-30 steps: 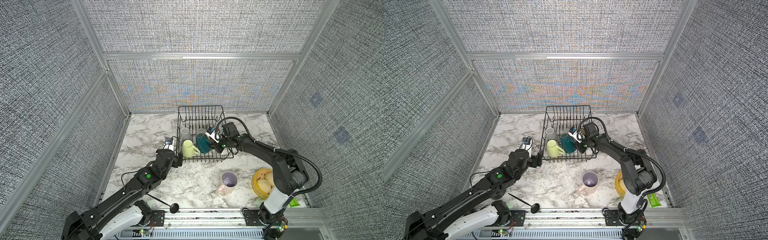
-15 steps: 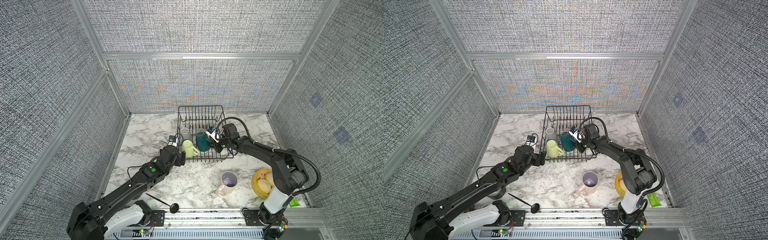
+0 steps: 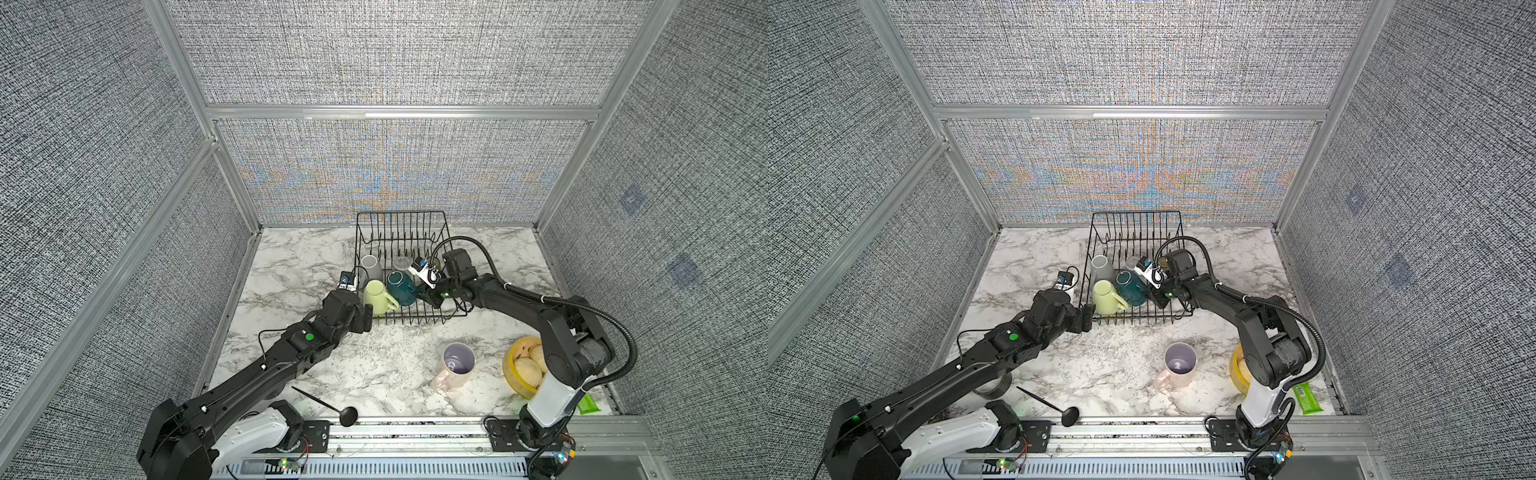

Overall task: Load cups into a dish rack
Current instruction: Place the cup upside down at the dish rack.

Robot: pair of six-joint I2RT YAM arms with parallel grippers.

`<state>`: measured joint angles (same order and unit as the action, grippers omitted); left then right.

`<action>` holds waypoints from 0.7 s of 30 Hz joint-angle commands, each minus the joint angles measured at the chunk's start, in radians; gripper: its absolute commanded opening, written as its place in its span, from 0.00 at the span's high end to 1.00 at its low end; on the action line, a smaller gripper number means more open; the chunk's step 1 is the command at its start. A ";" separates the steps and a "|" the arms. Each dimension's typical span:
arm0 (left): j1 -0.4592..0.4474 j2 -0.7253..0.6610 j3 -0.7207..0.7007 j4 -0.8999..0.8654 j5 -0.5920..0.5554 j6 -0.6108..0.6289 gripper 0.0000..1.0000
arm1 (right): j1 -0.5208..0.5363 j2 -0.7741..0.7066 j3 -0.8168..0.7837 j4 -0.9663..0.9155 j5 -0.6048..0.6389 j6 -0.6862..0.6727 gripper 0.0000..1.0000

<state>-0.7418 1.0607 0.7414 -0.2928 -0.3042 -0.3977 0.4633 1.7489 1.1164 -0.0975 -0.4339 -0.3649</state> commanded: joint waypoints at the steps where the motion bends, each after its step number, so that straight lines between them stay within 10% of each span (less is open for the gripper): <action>1: 0.001 -0.002 0.001 0.002 0.017 0.005 0.14 | 0.000 -0.006 -0.002 0.010 -0.017 -0.002 0.72; 21: 0.004 -0.016 -0.016 0.022 0.020 -0.001 0.14 | 0.008 -0.019 0.012 -0.121 -0.039 0.161 0.82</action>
<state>-0.7387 1.0451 0.7300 -0.2909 -0.3012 -0.3901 0.4675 1.7401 1.1244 -0.1860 -0.4561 -0.2600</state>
